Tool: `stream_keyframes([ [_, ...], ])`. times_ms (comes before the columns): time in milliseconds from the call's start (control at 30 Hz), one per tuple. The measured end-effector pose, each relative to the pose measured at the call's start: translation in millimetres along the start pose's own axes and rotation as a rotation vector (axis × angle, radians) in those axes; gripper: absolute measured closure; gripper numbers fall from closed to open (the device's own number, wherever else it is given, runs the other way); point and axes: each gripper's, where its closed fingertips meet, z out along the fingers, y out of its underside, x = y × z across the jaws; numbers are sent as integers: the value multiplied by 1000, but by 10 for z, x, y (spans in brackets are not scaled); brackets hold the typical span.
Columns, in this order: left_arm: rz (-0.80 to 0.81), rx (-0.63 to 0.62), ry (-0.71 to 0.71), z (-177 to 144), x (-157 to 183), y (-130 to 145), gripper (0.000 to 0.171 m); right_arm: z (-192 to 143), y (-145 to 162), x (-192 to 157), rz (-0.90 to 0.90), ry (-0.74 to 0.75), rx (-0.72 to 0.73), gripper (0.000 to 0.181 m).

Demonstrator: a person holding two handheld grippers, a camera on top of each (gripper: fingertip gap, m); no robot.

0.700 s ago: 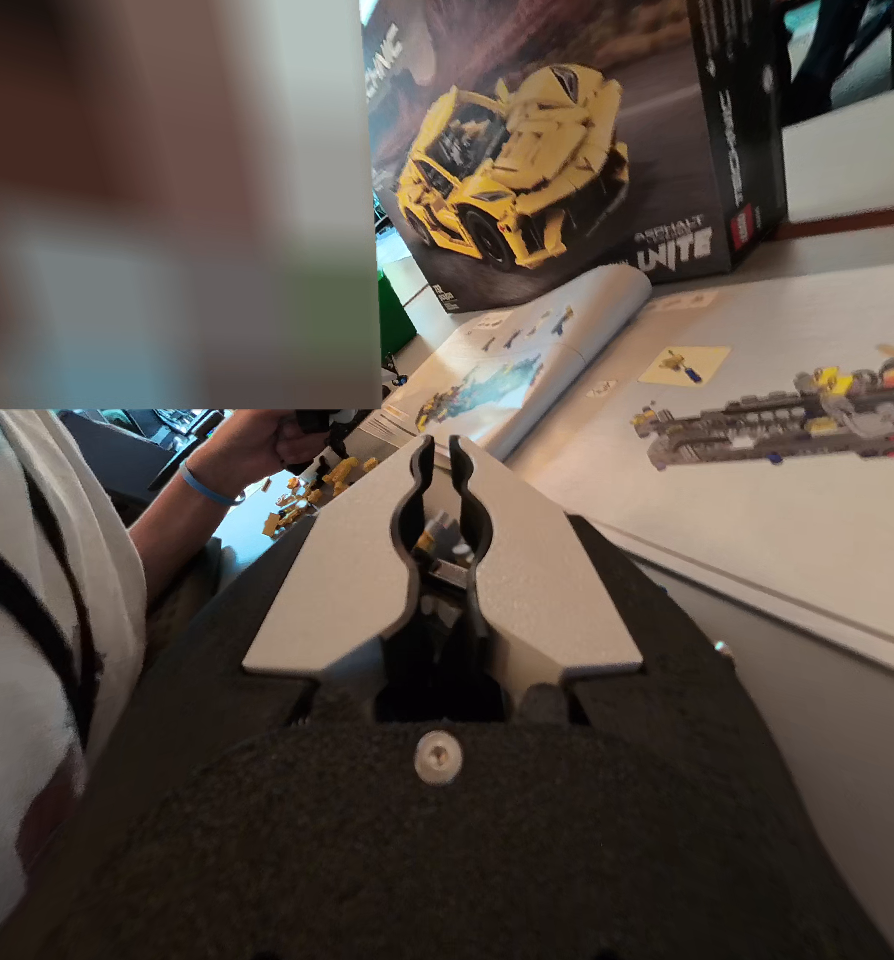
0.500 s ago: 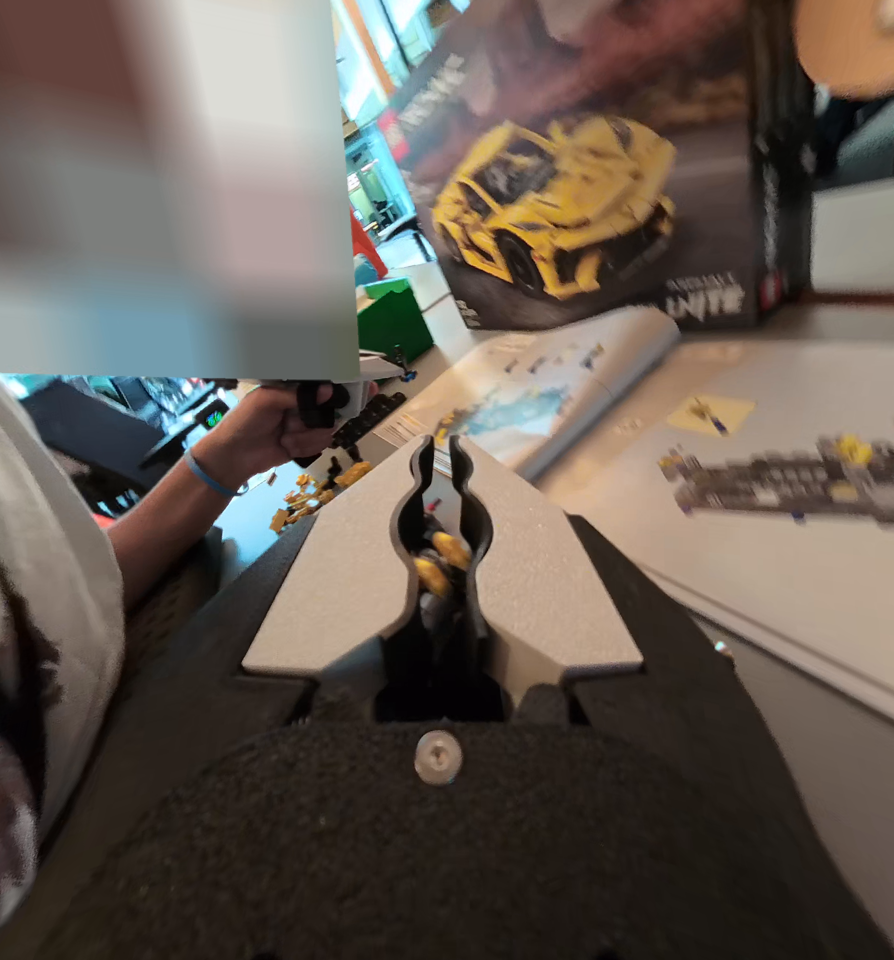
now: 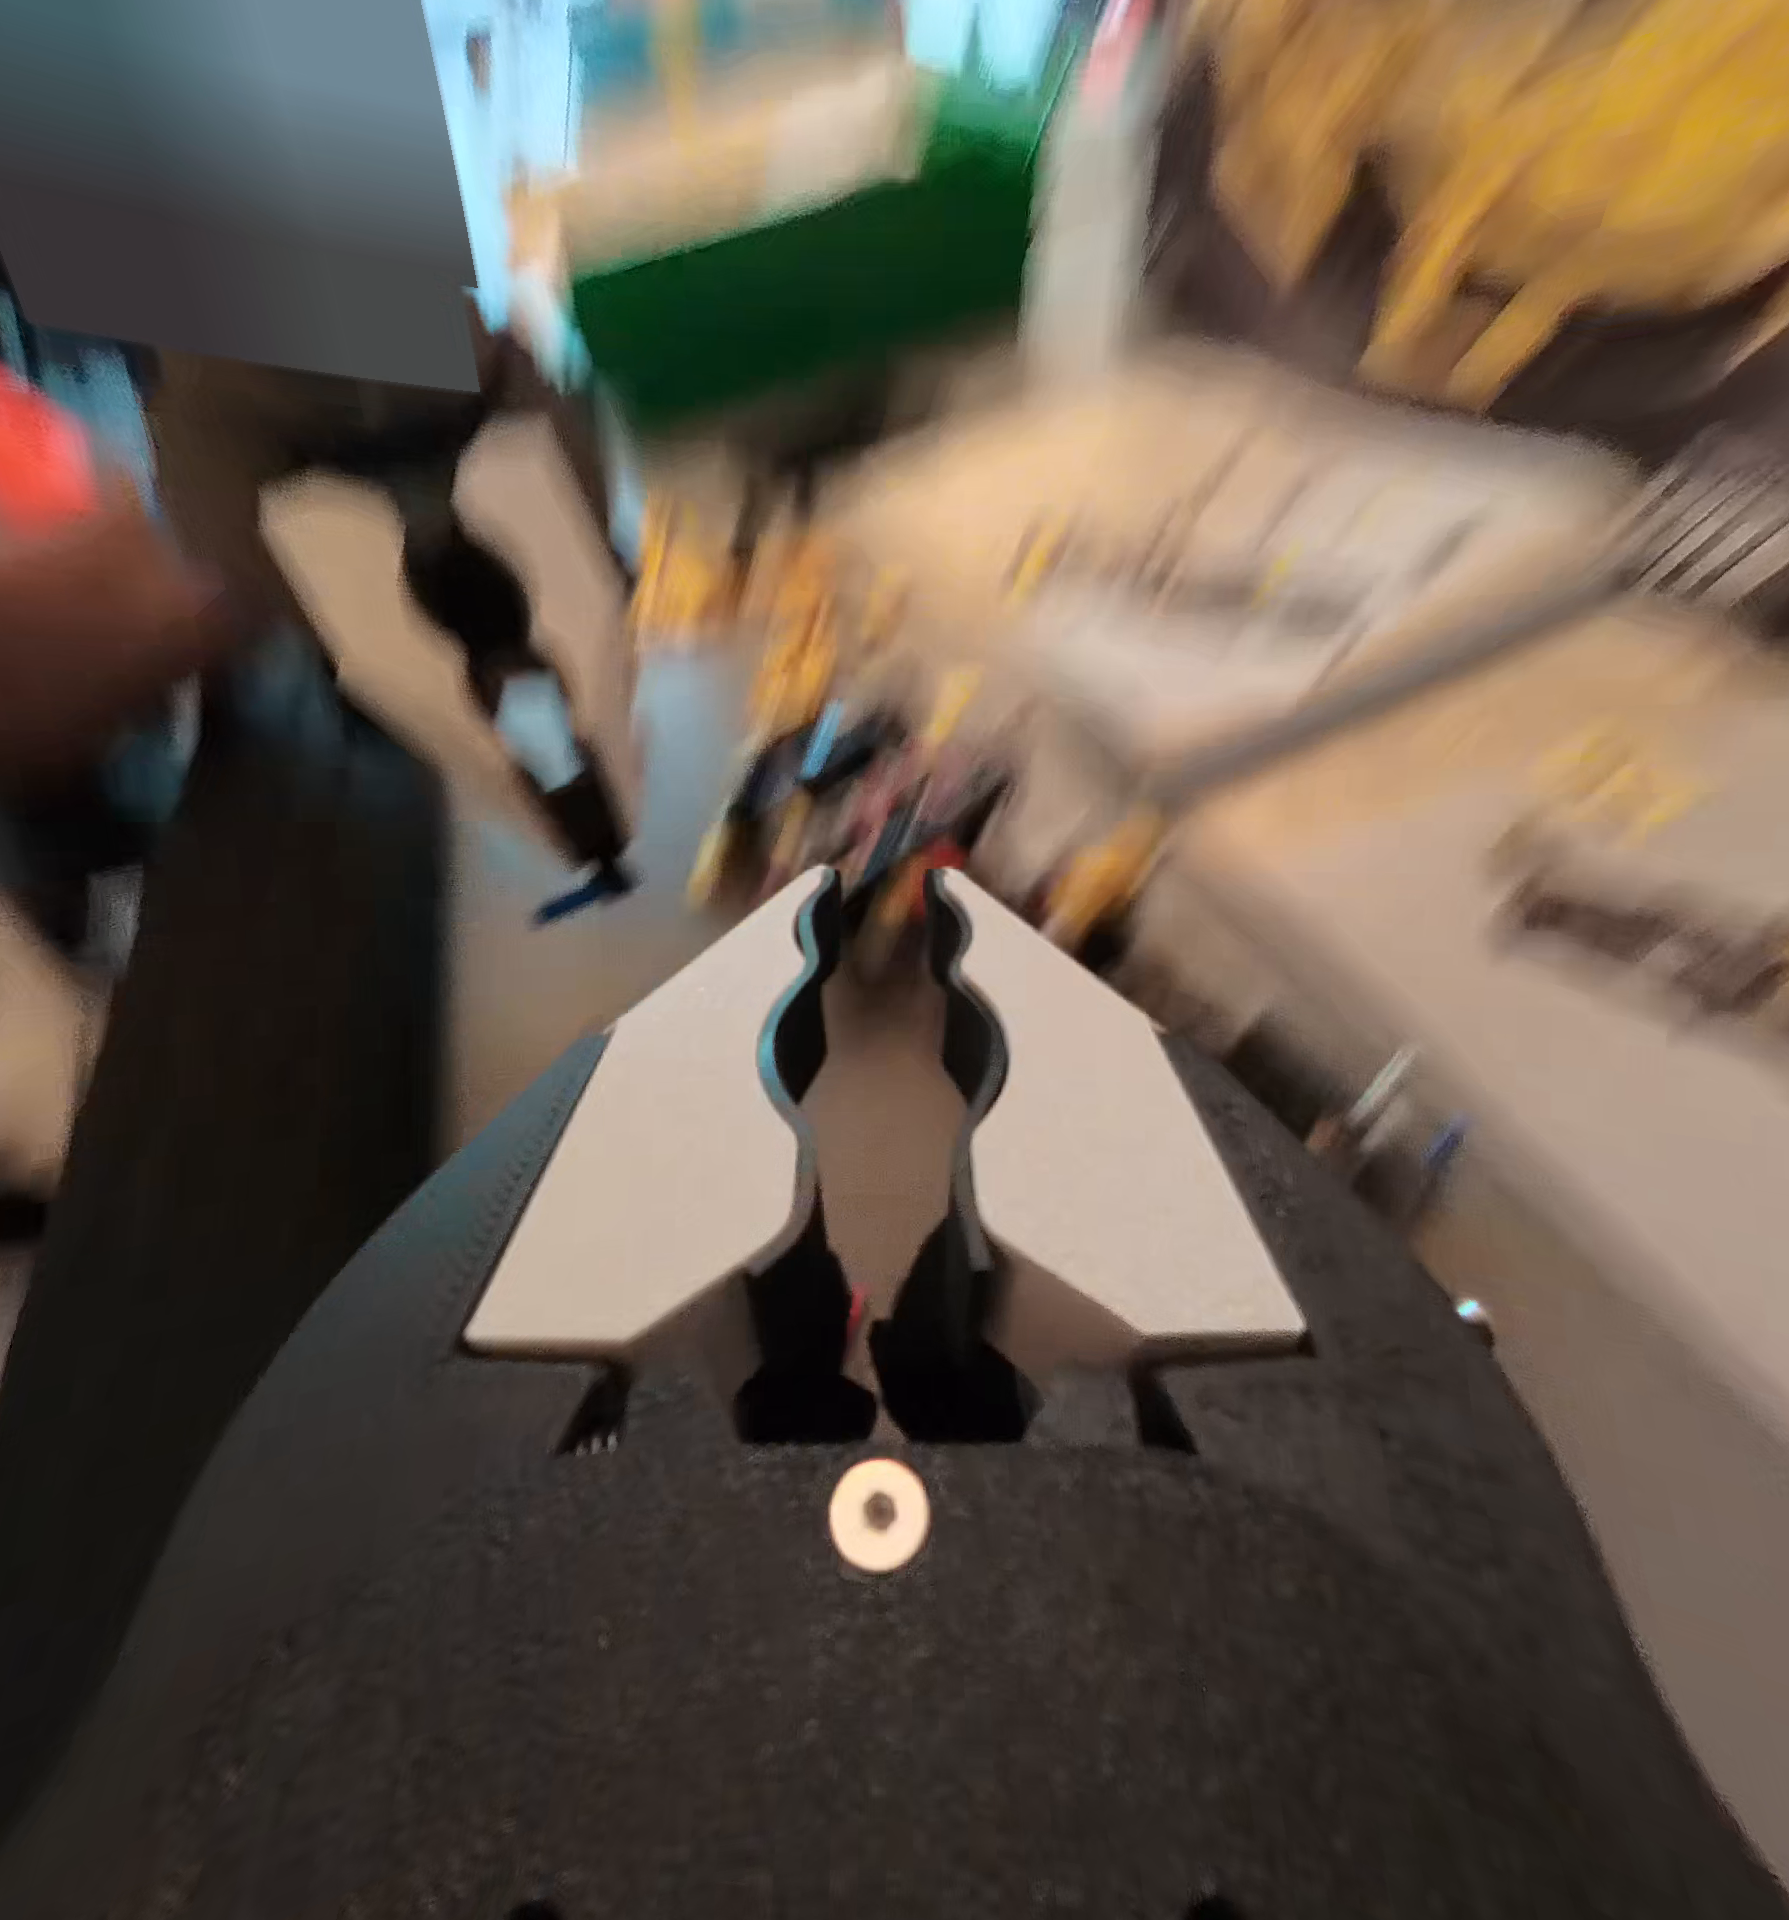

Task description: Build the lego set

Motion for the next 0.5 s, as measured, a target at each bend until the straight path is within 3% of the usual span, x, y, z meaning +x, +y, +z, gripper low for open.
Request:
stream_keyframes([
  [100, -20, -69, -52, 213, 37, 212, 166, -91, 400, -229, -66, -37, -120, 166],
  [267, 49, -143, -111, 292, 11, 420, 166, -162, 784, -504, -39, -94, -238, 166],
  [500, 80, -192, -79, 283, 119, 559, 166, -210, 905, -574, -84, -60, -277, 166],
])
